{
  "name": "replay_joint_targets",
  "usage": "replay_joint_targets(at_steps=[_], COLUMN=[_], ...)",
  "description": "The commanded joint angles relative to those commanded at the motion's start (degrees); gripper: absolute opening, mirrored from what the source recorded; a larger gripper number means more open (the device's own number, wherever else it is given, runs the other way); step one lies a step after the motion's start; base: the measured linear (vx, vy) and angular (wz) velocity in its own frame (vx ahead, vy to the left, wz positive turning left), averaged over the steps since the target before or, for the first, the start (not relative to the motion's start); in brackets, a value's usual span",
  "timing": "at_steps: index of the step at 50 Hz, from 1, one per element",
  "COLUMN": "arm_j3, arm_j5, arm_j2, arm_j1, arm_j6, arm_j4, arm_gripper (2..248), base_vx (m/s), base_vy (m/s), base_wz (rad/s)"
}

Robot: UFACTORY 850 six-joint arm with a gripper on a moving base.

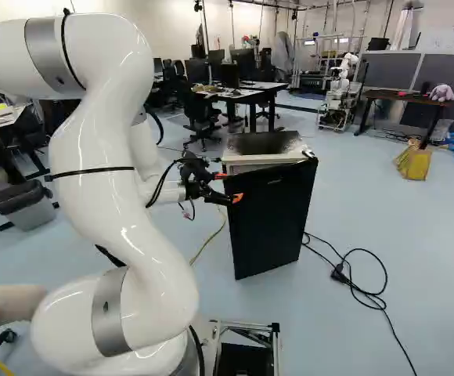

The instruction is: Grab a drink from the fridge

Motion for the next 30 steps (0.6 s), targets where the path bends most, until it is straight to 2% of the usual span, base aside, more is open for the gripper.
replay_joint_targets(at_steps=[30], arm_j3=[1.6], arm_j5=[0.0], arm_j2=[0.9], arm_j1=[-1.4], arm_j6=[0.0], arm_j4=[3.3], arm_gripper=[247], base_vx=[0.000], base_vy=[0.000], base_wz=[0.000])
